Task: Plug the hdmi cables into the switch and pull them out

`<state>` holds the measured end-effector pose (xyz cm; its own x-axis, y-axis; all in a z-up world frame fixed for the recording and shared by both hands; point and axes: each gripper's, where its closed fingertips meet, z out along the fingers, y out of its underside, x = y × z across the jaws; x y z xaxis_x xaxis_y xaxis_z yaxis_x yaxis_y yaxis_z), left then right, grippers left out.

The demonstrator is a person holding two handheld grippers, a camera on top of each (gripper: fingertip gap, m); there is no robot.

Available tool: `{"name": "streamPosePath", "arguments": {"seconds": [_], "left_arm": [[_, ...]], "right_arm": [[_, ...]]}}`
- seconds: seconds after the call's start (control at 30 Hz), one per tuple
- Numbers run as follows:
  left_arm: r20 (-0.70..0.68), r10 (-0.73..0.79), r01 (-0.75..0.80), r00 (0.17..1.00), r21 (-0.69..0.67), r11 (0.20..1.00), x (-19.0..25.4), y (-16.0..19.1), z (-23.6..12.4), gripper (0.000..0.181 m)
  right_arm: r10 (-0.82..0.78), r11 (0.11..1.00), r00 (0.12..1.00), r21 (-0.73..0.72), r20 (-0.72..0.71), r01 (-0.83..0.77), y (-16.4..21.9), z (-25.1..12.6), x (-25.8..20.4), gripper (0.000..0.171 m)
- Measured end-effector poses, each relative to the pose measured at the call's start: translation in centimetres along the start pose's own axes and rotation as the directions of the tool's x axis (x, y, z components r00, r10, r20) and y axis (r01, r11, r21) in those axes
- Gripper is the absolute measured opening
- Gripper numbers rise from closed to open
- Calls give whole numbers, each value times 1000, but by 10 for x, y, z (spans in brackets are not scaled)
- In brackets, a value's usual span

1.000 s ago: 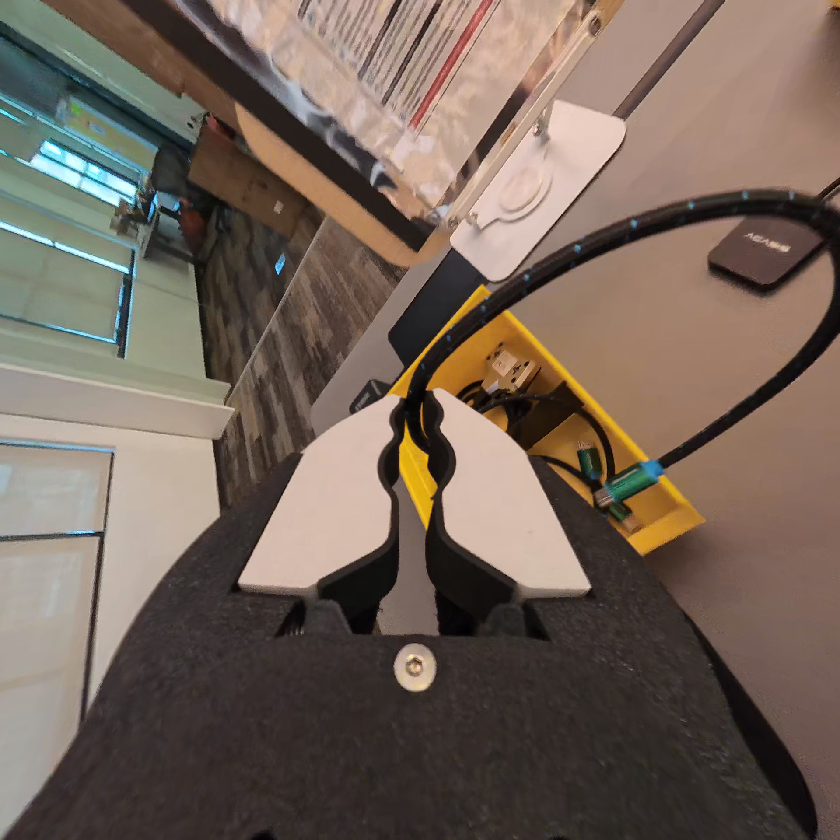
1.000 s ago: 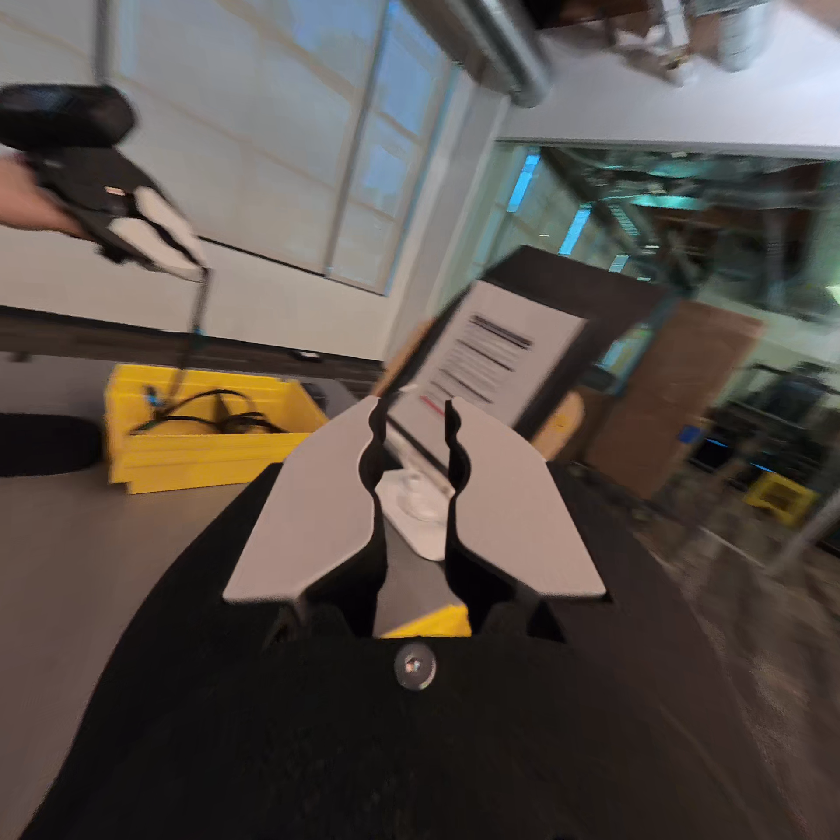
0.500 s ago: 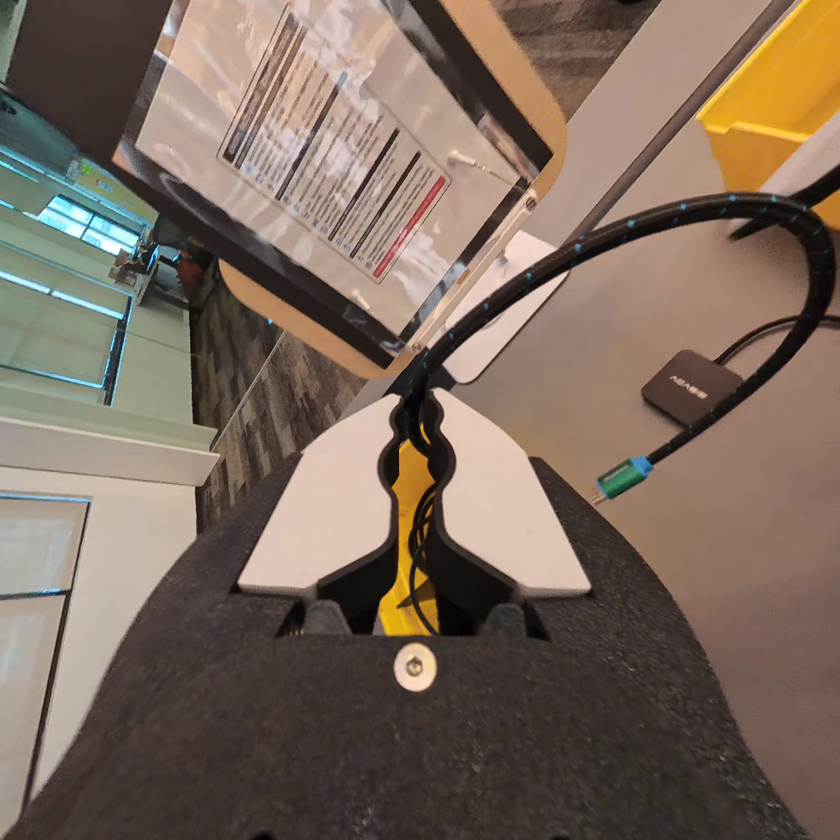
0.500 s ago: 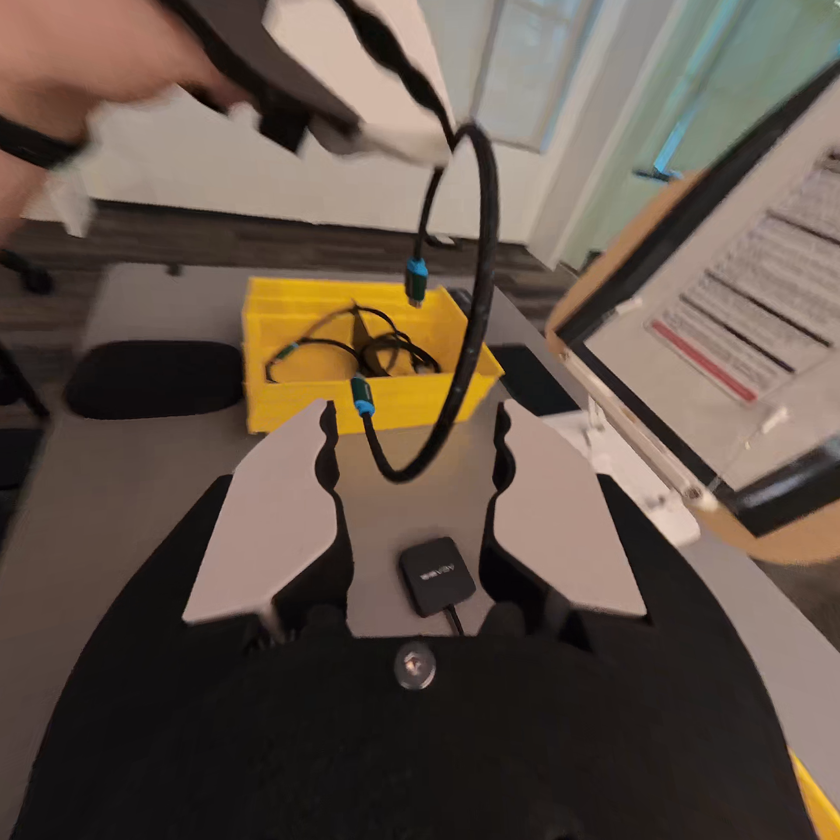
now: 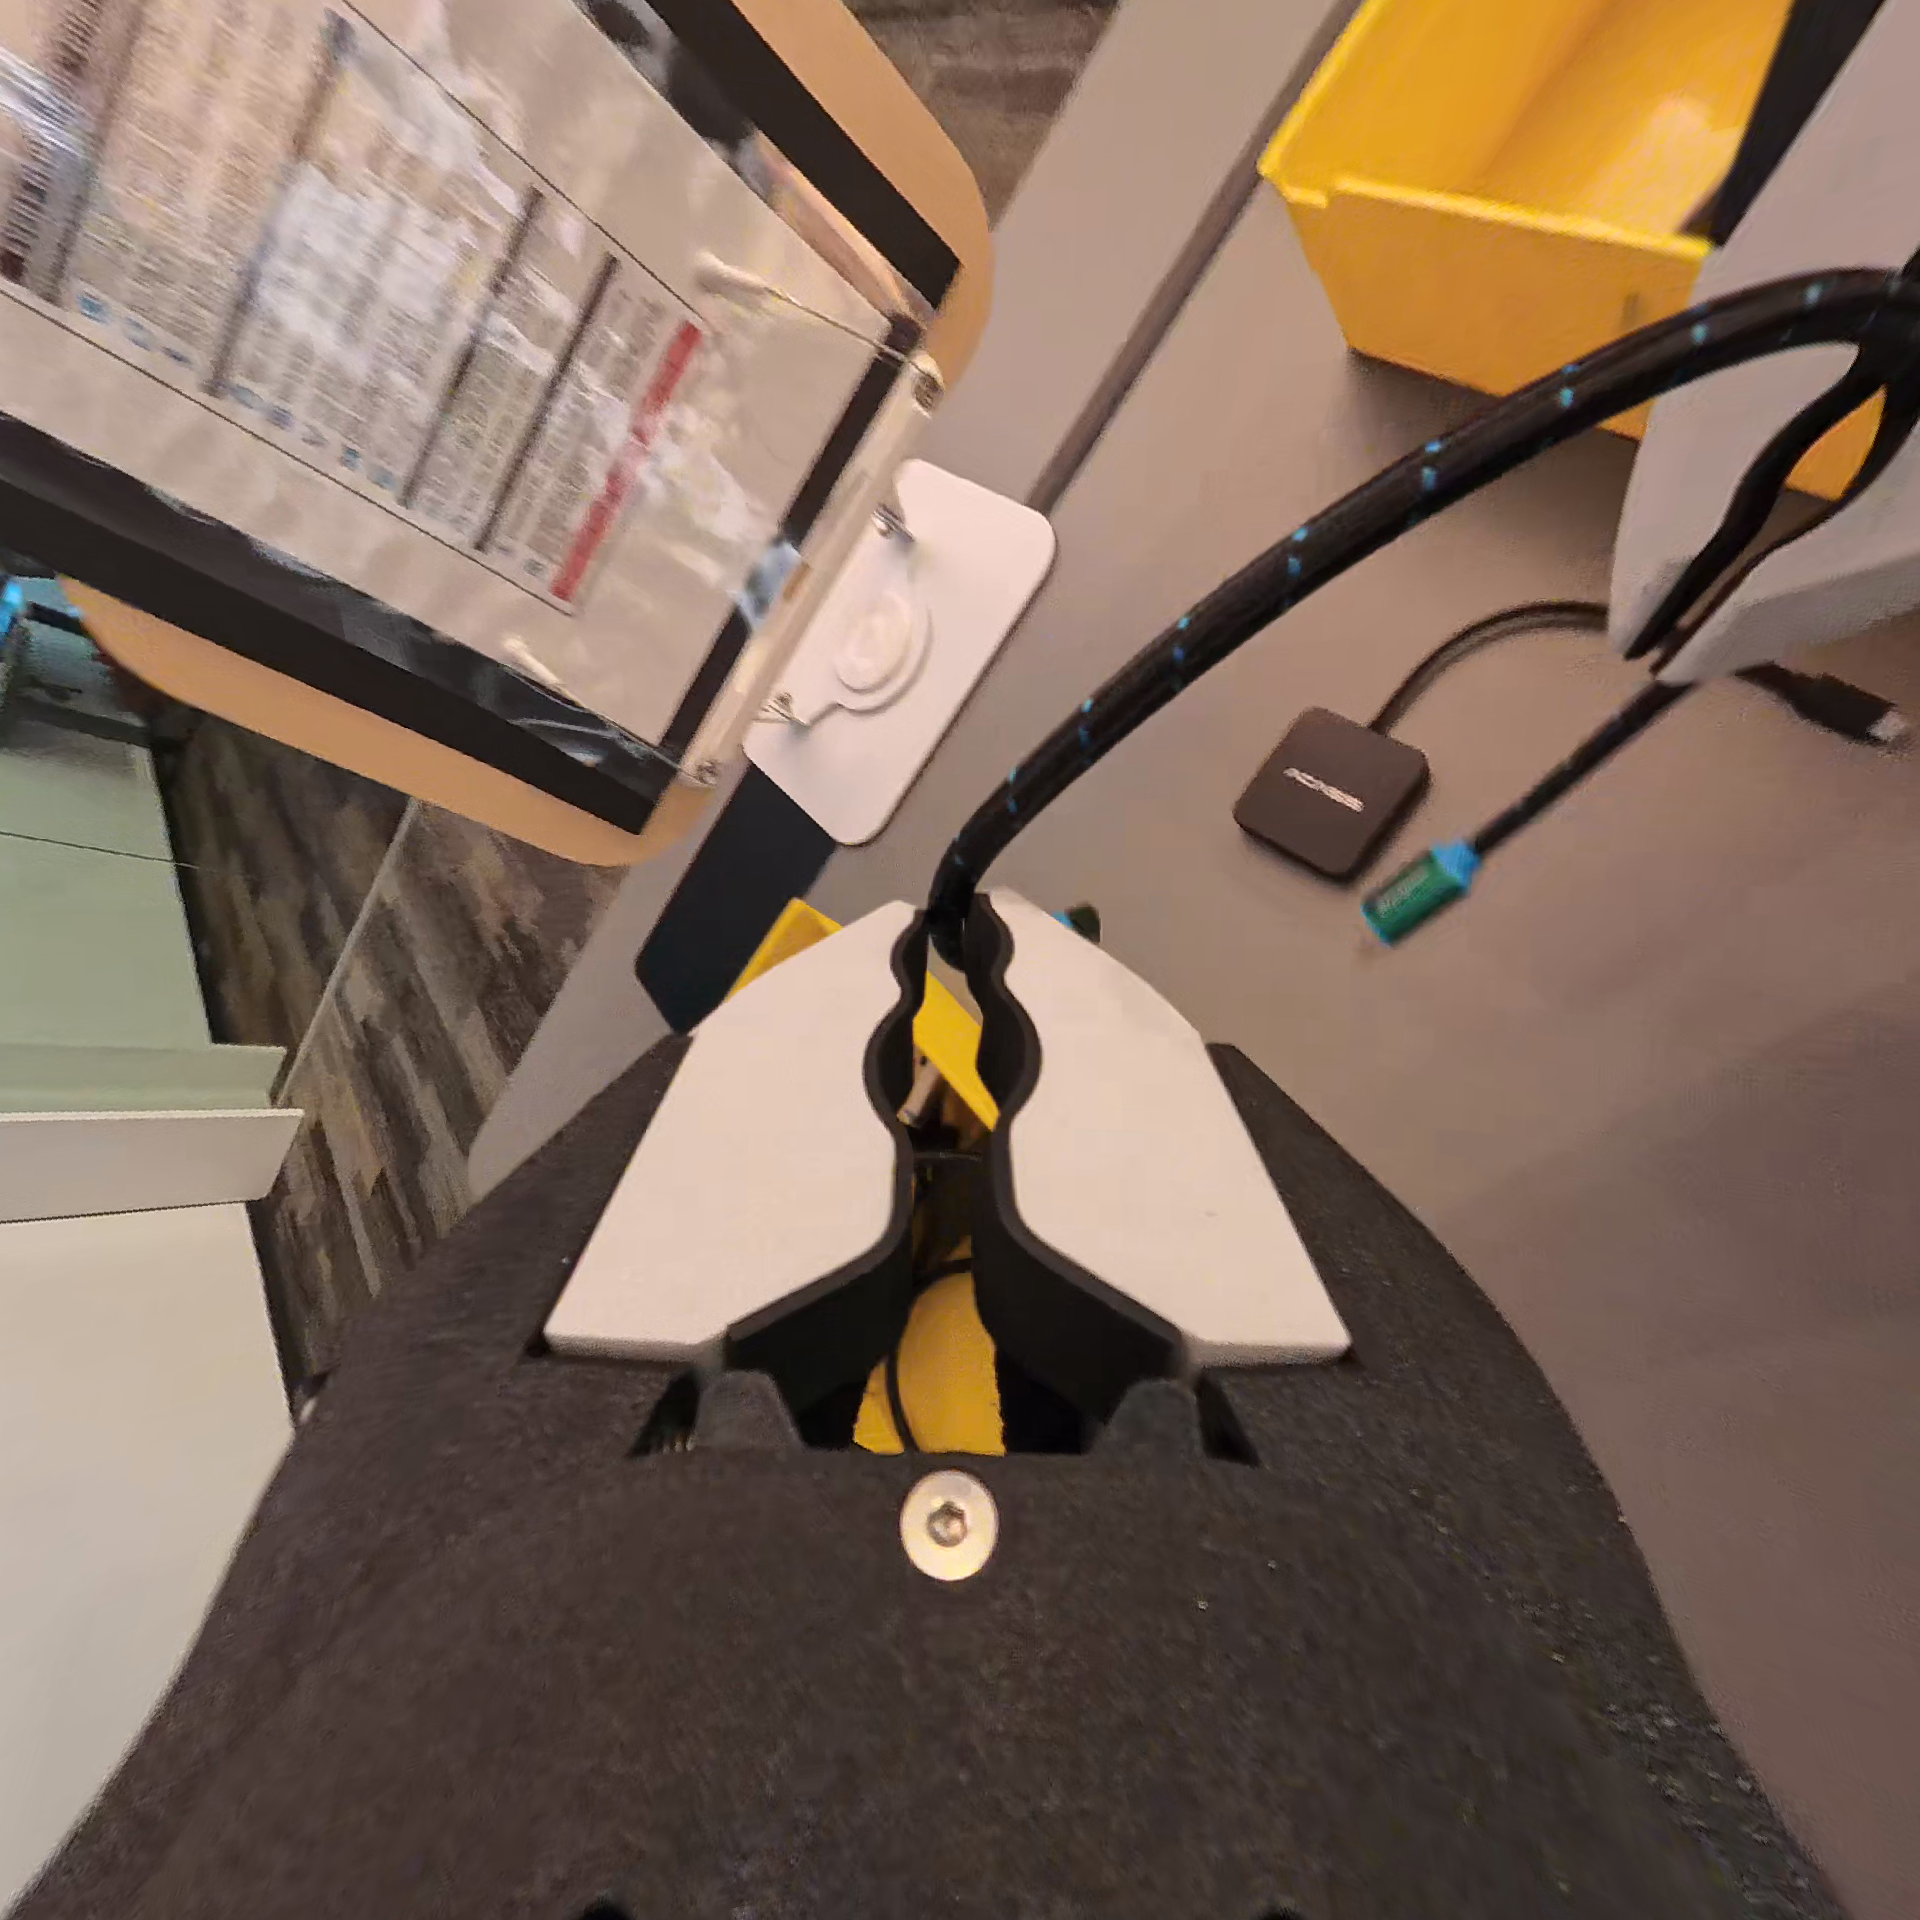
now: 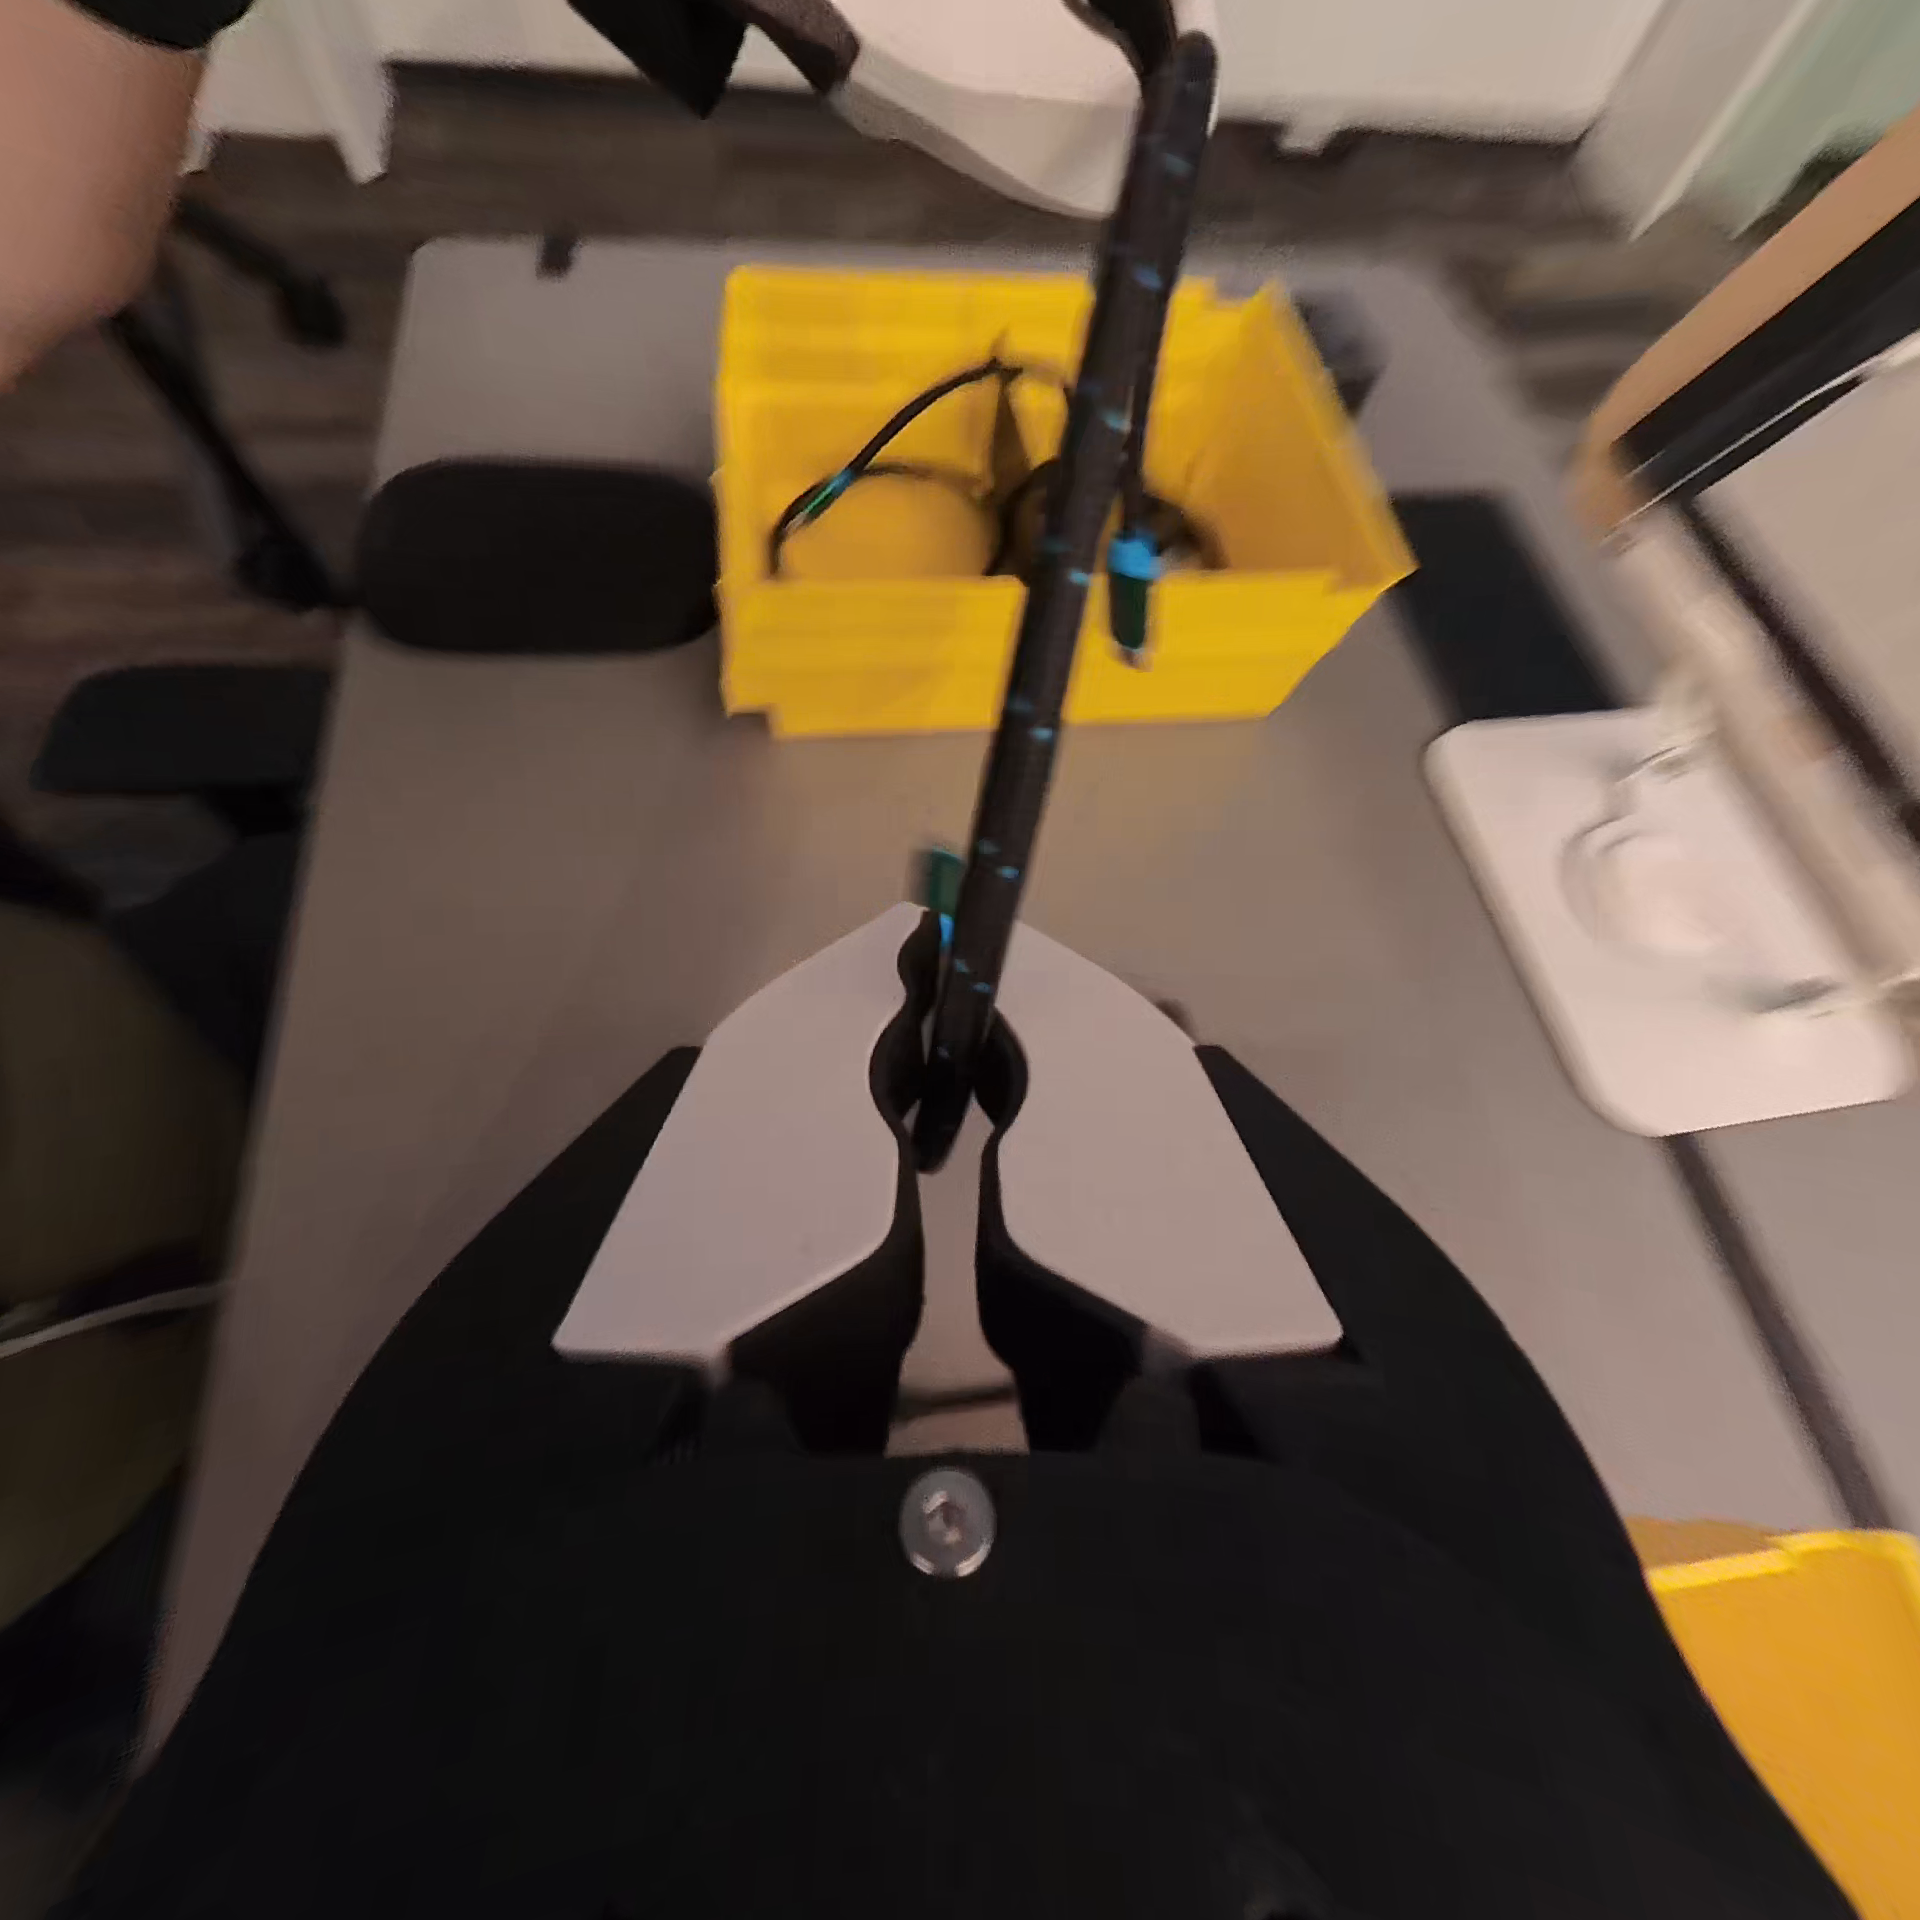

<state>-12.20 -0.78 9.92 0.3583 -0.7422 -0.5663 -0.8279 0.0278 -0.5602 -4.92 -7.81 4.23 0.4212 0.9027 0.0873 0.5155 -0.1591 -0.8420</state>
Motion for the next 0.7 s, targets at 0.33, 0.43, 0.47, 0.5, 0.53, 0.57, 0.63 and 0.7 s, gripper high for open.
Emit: {"name": "streamPosePath", "arguments": {"seconds": [0.33,0.43,0.47,0.5,0.53,0.57,0.63,0.7], "left_arm": [[-120,26,-36,992,-83,996,56,43,29,6],[-140,20,-33,990,-88,996,65,49,33,6],[-143,17,-30,990,-84,996,66,50,33,6],[-146,12,-24,989,-81,996,66,51,33,6],[-151,3,-15,988,-79,997,67,51,34,6],[-159,-9,-4,987,-77,997,67,52,33,6],[-172,-36,24,984,-72,997,68,54,33,7],[-170,-60,48,984,-72,996,67,57,32,10]], "right_arm": [[52,984,991,-175,121,-30,31,-3,-15,3],[64,983,988,-178,139,-39,33,-2,-16,3],[69,983,987,-178,147,-42,33,-2,-16,3],[74,983,986,-175,149,-47,33,-2,-15,3],[78,984,986,-172,150,-51,33,-2,-15,3],[80,984,985,-168,150,-54,32,-2,-14,2],[74,987,987,-154,146,-51,29,-2,-13,3],[69,988,988,-144,139,-49,27,-3,-12,2]]}}
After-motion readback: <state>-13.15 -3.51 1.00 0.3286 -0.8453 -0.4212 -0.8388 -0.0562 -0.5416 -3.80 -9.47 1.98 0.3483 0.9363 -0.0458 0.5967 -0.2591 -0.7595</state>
